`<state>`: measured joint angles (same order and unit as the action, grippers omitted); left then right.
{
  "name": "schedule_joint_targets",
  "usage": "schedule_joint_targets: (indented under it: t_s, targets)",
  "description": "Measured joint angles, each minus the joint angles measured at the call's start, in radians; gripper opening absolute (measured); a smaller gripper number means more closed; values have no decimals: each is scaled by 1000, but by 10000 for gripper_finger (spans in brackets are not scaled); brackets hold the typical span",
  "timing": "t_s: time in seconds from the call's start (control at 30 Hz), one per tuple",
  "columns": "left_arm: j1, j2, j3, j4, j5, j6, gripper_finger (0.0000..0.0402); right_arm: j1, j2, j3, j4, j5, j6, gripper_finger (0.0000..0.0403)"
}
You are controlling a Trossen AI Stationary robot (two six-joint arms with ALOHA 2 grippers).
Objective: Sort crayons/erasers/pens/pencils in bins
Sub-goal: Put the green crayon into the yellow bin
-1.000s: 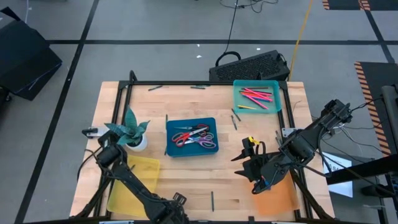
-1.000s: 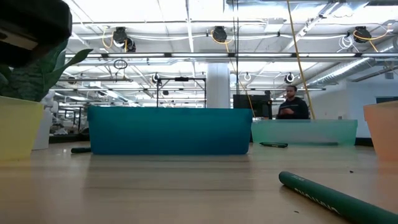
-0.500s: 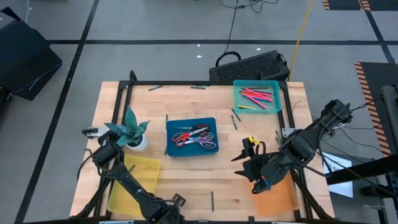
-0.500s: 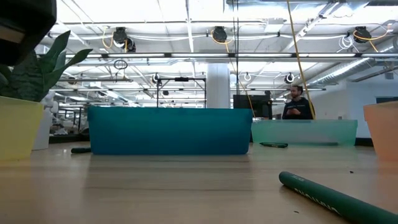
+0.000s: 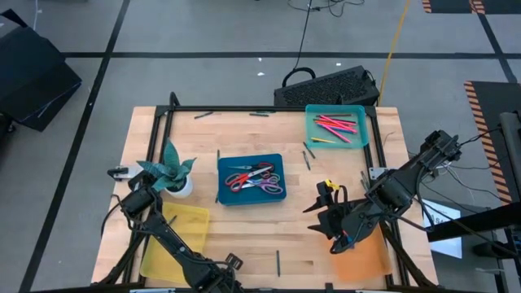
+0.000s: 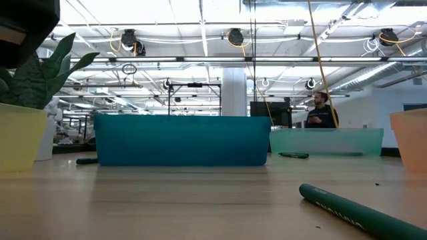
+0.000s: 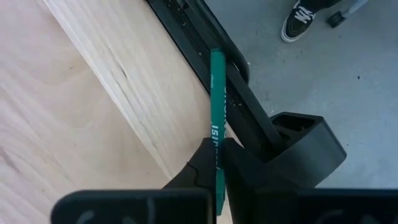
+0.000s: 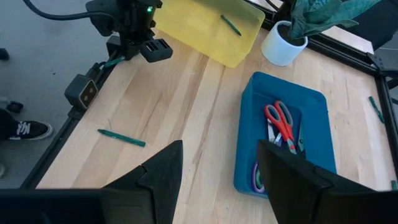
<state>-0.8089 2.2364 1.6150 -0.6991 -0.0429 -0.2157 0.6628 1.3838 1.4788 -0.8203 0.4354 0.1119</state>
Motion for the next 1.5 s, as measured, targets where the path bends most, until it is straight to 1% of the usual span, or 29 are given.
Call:
schedule_joint_targets:
  t_s: [0.13, 0.67, 0.83, 0.97, 1.1, 1.2, 1.33, 1.5]
  targets:
    - [1, 0, 0, 0, 0, 5, 13, 0, 0, 0, 0, -21, 0, 196]
    - [2, 0, 0, -3, 7, -9, 11, 0, 0, 0, 0, -22, -3, 196]
    - [2, 3, 47, -34, 7, -30, 11, 0, 0, 0, 0, -22, -3, 196]
    - [3, 16, 140, -142, -9, -29, 10, 0, 0, 0, 0, -22, -3, 196]
    - [8, 13, 214, -323, -29, -41, 10, 0, 0, 0, 0, -22, -4, 196]
    - [6, 13, 259, -460, -26, -45, 10, 0, 0, 0, 0, -22, -21, 196]
    - [11, 12, 343, -605, -27, -47, 10, 0, 0, 0, 1, -22, -26, 196]
    - [36, 2, 461, -852, -118, -95, 10, 0, 0, 0, 2, -22, -27, 196]
